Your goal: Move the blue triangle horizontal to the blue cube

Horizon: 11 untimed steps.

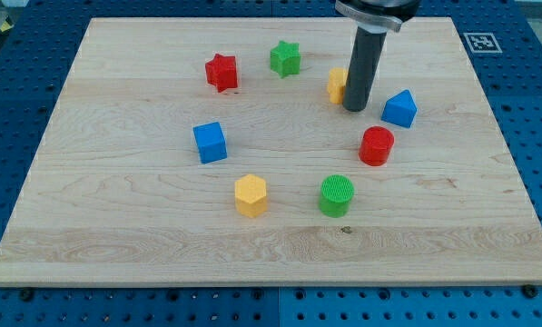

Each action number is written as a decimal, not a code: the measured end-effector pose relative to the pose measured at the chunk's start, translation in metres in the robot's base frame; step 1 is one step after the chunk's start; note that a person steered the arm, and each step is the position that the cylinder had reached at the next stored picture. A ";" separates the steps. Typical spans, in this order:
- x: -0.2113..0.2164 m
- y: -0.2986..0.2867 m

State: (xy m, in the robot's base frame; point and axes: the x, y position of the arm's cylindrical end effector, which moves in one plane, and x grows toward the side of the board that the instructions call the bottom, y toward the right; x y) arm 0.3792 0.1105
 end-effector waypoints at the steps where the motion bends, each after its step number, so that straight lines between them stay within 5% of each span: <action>1: -0.018 -0.006; 3: -0.031 0.117; 4: -0.006 0.123; 6: 0.007 -0.009; 7: 0.009 -0.008; 9: 0.018 0.128; 11: 0.038 0.044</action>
State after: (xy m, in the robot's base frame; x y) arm 0.4169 0.1546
